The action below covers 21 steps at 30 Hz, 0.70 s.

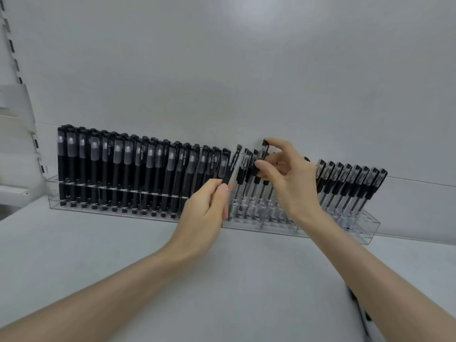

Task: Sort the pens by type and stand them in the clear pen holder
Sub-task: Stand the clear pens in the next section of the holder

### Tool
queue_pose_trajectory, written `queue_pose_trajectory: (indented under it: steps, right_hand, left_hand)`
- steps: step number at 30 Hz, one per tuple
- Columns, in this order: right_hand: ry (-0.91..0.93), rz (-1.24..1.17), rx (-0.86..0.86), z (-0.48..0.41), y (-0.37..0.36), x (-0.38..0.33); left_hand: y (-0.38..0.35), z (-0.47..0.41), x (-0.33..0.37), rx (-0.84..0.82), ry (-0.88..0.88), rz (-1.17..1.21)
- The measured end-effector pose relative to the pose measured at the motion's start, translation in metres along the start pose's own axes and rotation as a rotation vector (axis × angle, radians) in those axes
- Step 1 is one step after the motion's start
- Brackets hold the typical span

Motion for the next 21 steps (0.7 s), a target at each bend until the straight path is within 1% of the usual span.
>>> queue_pose_trajectory:
  steps: [3, 8, 13, 15, 17, 21]
  right_hand:
    - [-0.019, 0.042, -0.076, -0.003, -0.002, 0.005]
    - [-0.035, 0.108, -0.193, -0.002, -0.005, 0.009]
    - [-0.034, 0.153, -0.173, 0.002, -0.002, 0.002]
    - [-0.056, 0.073, -0.145, 0.007, 0.002, -0.005]
    - [-0.131, -0.071, -0.161, 0.015, 0.0, -0.008]
    - [-0.213, -0.275, -0.111, 0.024, 0.001, -0.008]
  left_hand:
    - [-0.006, 0.003, -0.003, -0.048, 0.016, 0.015]
    - [-0.005, 0.002, -0.01, 0.007, 0.062, -0.014]
    - [-0.009, 0.006, -0.007, -0.05, 0.047, 0.041]
    - [-0.012, 0.008, -0.006, -0.074, 0.031, 0.036]
    - [-0.017, 0.009, -0.005, -0.098, 0.029, 0.042]
    - [-0.029, 0.013, 0.003, -0.21, -0.007, 0.086]
Point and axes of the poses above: each hand's wrist, its own z-axis away from the middle knuckle, its own y-axis out of the back of the hand, x = y × z, the point moved 6 cm from there along -z, towards the middle knuckle, and after that the axes turned 14 degrees about -z, right-handed, at the moved point
